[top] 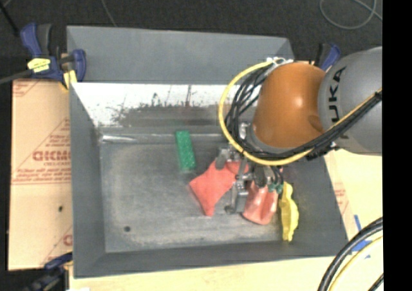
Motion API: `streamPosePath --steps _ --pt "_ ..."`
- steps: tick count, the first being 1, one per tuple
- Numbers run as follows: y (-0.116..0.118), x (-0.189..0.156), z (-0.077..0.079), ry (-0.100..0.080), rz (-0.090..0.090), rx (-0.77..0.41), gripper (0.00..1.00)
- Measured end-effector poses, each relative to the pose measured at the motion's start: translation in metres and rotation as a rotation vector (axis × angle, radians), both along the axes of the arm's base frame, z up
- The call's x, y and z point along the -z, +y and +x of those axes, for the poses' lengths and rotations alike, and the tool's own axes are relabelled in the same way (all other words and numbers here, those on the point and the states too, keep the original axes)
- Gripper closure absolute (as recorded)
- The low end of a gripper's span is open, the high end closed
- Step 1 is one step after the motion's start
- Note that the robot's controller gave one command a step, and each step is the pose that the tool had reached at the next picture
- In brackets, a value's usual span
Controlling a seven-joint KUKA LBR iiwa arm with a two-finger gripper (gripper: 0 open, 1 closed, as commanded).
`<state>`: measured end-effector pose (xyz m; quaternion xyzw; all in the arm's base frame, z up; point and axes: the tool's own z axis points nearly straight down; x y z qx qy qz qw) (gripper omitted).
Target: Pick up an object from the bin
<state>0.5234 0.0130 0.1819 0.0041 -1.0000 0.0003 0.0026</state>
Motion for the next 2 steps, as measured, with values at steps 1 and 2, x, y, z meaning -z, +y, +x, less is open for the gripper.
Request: streamPosePath --steps 1,2 --pt "0.0 -0.005 0.002 -0.008 0.0 0.0 0.0" --pt "-0.004 0.033 0.025 -0.009 0.0 -0.109 0.0"
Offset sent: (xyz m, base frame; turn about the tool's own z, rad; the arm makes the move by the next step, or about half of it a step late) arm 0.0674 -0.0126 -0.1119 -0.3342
